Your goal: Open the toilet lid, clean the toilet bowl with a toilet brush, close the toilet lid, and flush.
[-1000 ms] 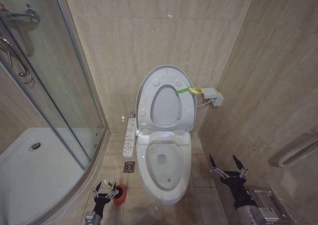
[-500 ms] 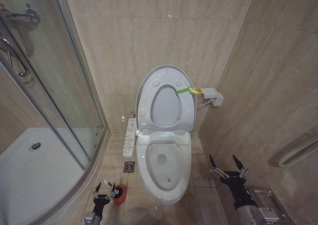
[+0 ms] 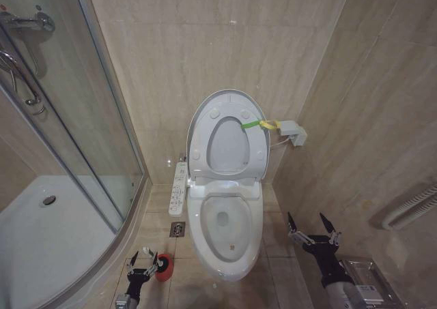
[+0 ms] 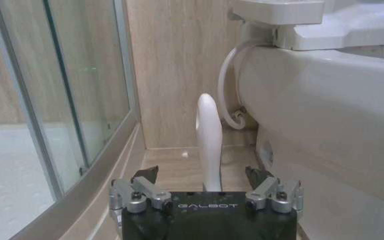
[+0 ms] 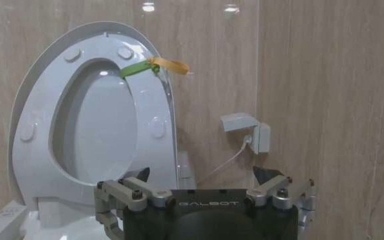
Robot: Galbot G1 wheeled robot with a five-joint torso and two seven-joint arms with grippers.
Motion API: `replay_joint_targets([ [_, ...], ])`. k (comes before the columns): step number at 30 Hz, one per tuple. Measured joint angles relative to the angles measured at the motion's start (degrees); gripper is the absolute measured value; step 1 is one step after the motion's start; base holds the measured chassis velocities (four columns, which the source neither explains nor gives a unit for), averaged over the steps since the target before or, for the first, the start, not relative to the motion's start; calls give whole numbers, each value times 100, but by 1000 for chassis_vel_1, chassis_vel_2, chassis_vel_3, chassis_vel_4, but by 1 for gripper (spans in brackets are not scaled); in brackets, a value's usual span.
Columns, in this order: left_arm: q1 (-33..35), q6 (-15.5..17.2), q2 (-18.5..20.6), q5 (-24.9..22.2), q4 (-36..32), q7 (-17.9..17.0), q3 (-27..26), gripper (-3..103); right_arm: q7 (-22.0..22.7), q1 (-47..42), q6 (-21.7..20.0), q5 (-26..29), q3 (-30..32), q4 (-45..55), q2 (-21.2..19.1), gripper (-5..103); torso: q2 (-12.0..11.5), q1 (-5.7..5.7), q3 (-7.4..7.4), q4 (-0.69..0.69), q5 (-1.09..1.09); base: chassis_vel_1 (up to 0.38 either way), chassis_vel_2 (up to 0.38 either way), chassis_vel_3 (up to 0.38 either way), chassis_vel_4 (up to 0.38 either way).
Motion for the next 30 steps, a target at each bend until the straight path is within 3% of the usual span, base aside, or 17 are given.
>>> replay_joint_targets([
  [11,-68,-204,-15,173,110,12,-34,90,0,0,0,0,0,0,0,100,0,0,0,0,0,0,0,0,0],
  [26,-41,-189,-57,201,116,-13,-46,89,0,0,0,0,0,0,0,100,0,-1,1,0,0,0,0,0,0],
  [27,-39,-186,-56,202,117,-16,-47,84,0,0,0,0,0,0,0,100,0,0,1,0,0,0,0,0,0],
  [30,-36,-166,-54,201,118,-26,-49,84,0,0,0,0,0,0,0,100,0,0,1,0,0,0,0,0,0],
])
